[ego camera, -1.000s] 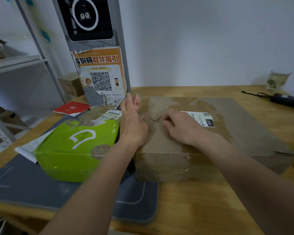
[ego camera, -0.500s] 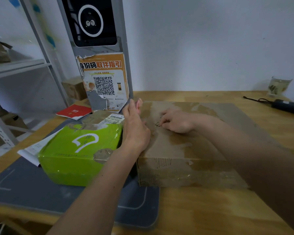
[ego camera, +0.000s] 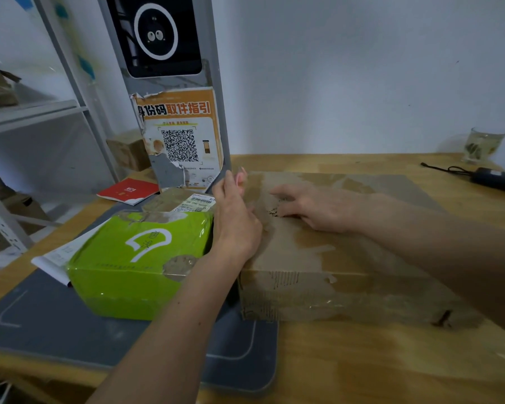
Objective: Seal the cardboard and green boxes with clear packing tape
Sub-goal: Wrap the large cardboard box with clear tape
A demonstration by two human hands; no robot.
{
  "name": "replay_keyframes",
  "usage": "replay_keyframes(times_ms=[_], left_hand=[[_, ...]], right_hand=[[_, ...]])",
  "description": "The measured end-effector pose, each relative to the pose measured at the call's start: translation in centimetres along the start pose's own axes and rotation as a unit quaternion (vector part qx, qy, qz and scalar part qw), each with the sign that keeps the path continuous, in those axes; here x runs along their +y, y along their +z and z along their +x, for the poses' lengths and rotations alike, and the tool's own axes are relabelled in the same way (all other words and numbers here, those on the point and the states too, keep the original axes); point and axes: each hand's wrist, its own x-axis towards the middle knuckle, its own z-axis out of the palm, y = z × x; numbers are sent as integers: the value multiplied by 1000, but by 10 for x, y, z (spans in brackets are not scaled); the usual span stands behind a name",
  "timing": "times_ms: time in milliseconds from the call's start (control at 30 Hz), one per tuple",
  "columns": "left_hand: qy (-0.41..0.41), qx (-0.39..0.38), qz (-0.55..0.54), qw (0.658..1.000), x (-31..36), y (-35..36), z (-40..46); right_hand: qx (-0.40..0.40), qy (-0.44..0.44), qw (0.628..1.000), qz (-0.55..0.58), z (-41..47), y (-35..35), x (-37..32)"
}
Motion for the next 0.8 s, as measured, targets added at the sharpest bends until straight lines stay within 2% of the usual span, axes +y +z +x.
replay_keyframes(times_ms=[67,100,167,300,467,567,667,800], left_hand=[[-1,3,9,1000,1,-1,0],[-3,3,16,1000,2,-1,0],[-7,1,21,1000,3,-2,-1],[-6,-3,14,1000,4,-2,-2],[-2,-1,-2,1000,2,-2,-1],[4,0,-8,1000,-1,-1,0],[4,-2,-6,1000,-2,0,0],[3,-1,-1,1000,0,0,0]], right_hand=[[37,-64,987,-142,-1,0,0],[52,-65,979,-185,-2,2,1],[87,-39,977,-190,-5,8,1],[136,64,988,-42,-3,13,-5],[125,190,971,72,15,7,-4],[145,246,947,145,24,9,-7],[118,269,922,252,29,10,-6],[95,281,852,431,24,9,-3]])
